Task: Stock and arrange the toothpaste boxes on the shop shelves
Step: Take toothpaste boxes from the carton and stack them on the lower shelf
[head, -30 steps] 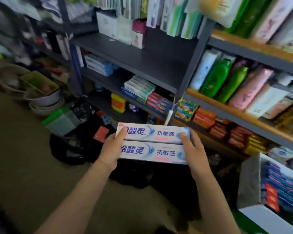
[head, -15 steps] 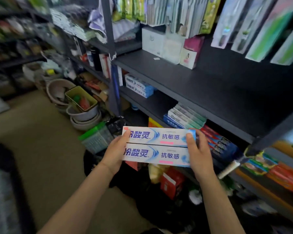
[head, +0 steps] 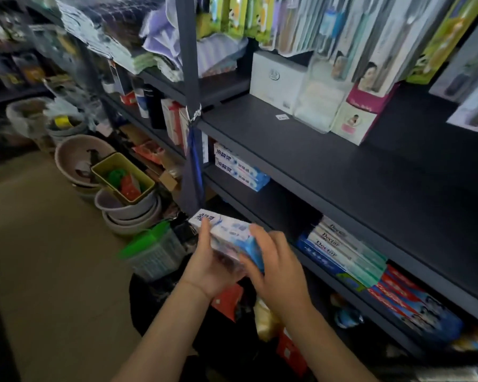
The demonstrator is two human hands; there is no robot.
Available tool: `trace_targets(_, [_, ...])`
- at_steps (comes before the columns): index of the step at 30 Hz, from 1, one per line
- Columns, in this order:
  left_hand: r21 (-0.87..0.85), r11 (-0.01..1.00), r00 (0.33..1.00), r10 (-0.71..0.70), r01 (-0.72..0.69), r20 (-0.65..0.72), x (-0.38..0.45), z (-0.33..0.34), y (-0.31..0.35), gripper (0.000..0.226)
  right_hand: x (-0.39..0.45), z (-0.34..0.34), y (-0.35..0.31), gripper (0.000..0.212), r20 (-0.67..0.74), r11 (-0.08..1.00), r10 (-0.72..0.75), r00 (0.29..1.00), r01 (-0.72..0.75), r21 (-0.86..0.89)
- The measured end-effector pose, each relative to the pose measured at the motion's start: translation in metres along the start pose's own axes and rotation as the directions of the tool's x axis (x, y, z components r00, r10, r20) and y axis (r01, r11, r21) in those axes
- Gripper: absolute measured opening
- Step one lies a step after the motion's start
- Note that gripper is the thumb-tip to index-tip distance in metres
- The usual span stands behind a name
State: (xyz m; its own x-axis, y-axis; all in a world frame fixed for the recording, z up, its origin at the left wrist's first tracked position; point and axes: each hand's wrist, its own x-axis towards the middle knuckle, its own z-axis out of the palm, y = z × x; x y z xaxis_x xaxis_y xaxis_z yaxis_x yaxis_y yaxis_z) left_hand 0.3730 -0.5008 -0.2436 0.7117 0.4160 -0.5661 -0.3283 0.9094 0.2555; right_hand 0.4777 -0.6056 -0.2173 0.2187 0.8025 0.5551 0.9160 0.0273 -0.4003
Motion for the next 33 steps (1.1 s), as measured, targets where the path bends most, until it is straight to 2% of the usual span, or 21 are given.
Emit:
trace_targets(1, [0.034, 0.999, 1.000, -0.024, 0.025, -0.020, 0.010, -0.004, 0.019, 0.087, 0.010, 0.012, 0.000, 0.046, -0.015, 0.997, -0.046, 0.999, 0.045, -0.061])
trace_targets(3, [0.071, 0.994, 0.995, -0.081, 0.084, -0.056, 0.031, -0.009, 0.054, 0.077, 0.030, 0.035, 0.002, 0.045, -0.006, 0.993, -0.040, 0.999, 0.039, -0.111])
trace_targets(5, [0.097, 0.989, 0.992, -0.103, 0.109, -0.069, 0.051, -0.013, 0.083, 0.071, 0.051, 0.059, 0.005, 0.049, 0.040, 0.995, 0.060, 0.997, -0.057, -0.078])
trace_targets(7, [0.100, 0.991, 0.992, -0.076, 0.087, -0.103, 0.076, -0.019, 0.109, 0.068, 0.073, 0.082, 0.009, 0.064, 0.111, 0.975, 0.221, 0.969, -0.221, -0.018])
trace_targets(9, [0.116, 0.993, 0.987, -0.014, 0.032, -0.157, 0.104, -0.026, 0.133, 0.062, 0.088, 0.105, 0.017, 0.079, 0.206, 0.908, 0.404, 0.891, -0.419, 0.030])
trace_targets(12, [0.293, 0.956, 0.982, 0.076, -0.022, -0.174, 0.143, -0.036, 0.163, 0.046, 0.094, 0.139, 0.038, 0.085, 0.252, 0.780, 0.604, 0.756, -0.626, 0.009])
trace_targets(14, [0.400, 0.915, 0.984, 0.112, -0.047, -0.139, 0.168, -0.041, 0.176, 0.053, 0.094, 0.161, 0.054, 0.083, 0.228, 0.717, 0.688, 0.689, -0.694, -0.063])
trace_targets(16, [0.444, 0.894, 0.987, 0.117, -0.058, -0.106, 0.195, -0.044, 0.183, 0.072, 0.094, 0.182, 0.071, 0.072, 0.197, 0.663, 0.746, 0.637, -0.737, -0.128])
trace_targets(19, [0.475, 0.879, 0.990, 0.104, -0.047, -0.096, 0.236, -0.050, 0.186, 0.088, 0.101, 0.207, 0.098, 0.050, 0.182, 0.577, 0.811, 0.556, -0.812, -0.086])
trace_targets(21, [0.475, 0.879, 0.990, 0.085, -0.022, -0.111, 0.261, -0.053, 0.187, 0.091, 0.106, 0.220, 0.117, 0.044, 0.181, 0.518, 0.845, 0.503, -0.854, -0.049])
trace_targets(24, [0.493, 0.870, 0.988, 0.072, 0.006, -0.139, 0.289, -0.054, 0.190, 0.097, 0.115, 0.232, 0.145, 0.046, 0.166, 0.487, 0.863, 0.477, -0.873, -0.027])
trace_targets(28, [0.579, 0.815, 0.980, 0.117, -0.002, -0.160, 0.314, -0.039, 0.198, 0.099, 0.127, 0.246, 0.179, 0.064, 0.165, 0.409, 0.899, 0.406, -0.912, 0.015])
trace_targets(31, [0.638, 0.770, 0.957, 0.187, -0.003, -0.222, 0.324, -0.029, 0.203, 0.114, 0.135, 0.253, 0.192, 0.054, 0.189, 0.382, 0.903, 0.385, -0.923, 0.054])
trace_targets(32, [0.652, 0.758, 0.946, 0.221, -0.013, -0.238, 0.327, -0.026, 0.202, 0.114, 0.138, 0.254, 0.194, 0.050, 0.194, 0.371, 0.906, 0.377, -0.926, 0.064])
trace_targets(33, [0.664, 0.747, 0.932, 0.265, -0.036, -0.247, 0.330, -0.025, 0.202, 0.104, 0.142, 0.255, 0.195, 0.047, 0.190, 0.369, 0.908, 0.373, -0.928, 0.059])
